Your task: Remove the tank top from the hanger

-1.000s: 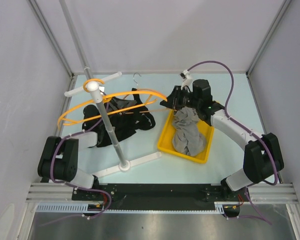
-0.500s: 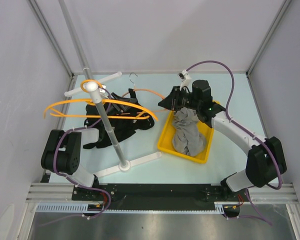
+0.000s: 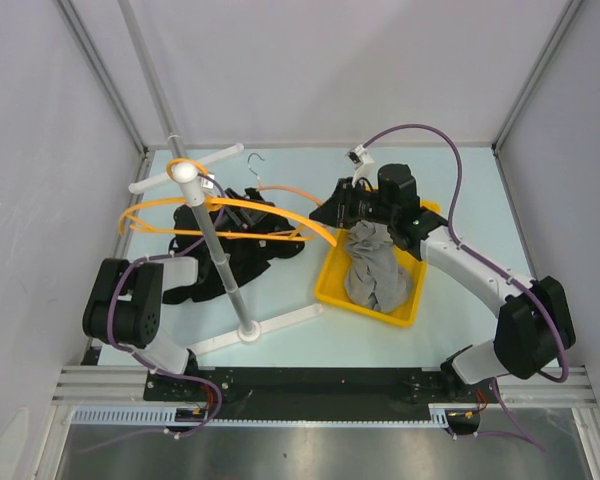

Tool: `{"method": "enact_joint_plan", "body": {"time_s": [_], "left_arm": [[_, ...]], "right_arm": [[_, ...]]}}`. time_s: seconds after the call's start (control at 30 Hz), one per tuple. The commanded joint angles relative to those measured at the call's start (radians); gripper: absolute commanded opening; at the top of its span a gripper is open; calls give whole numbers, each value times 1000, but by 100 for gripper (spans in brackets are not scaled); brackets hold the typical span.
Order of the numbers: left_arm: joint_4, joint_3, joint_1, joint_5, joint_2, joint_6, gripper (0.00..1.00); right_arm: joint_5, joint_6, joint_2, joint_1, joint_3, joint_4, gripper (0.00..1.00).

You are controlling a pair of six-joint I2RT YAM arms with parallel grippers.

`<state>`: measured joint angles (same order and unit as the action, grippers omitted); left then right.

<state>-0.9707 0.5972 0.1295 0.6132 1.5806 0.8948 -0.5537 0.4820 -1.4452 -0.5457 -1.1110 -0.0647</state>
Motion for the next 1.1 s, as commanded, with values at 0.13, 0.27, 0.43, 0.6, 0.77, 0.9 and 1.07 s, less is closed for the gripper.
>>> {"method": "enact_joint_plan", "body": {"time_s": [0.13, 0.27, 0.43, 0.6, 0.77, 0.9, 1.07], "left_arm": [[72, 72, -4, -58, 12, -50, 47], [159, 92, -4, -95, -21, -79, 13], [221, 76, -8, -141, -111, -99, 0], [323, 41, -50, -202, -194, -91, 0], [369, -17, -155, -236, -254, -62, 0], [380, -82, -221, -270, -313, -16, 0], [557, -111, -261, -369, -430, -46, 0]], "right_arm": [[-15, -26, 83, -49, -20, 3, 0], [11, -54, 112, -53, -1, 37, 0], [81, -98, 161, -51, 42, 94, 0], [29, -134, 218, 21, 115, 83, 0], [-89, -158, 340, 115, 287, -18, 0], [-140, -168, 414, 179, 355, -58, 0], [-111, -94, 465, 288, 366, -113, 0]]}}
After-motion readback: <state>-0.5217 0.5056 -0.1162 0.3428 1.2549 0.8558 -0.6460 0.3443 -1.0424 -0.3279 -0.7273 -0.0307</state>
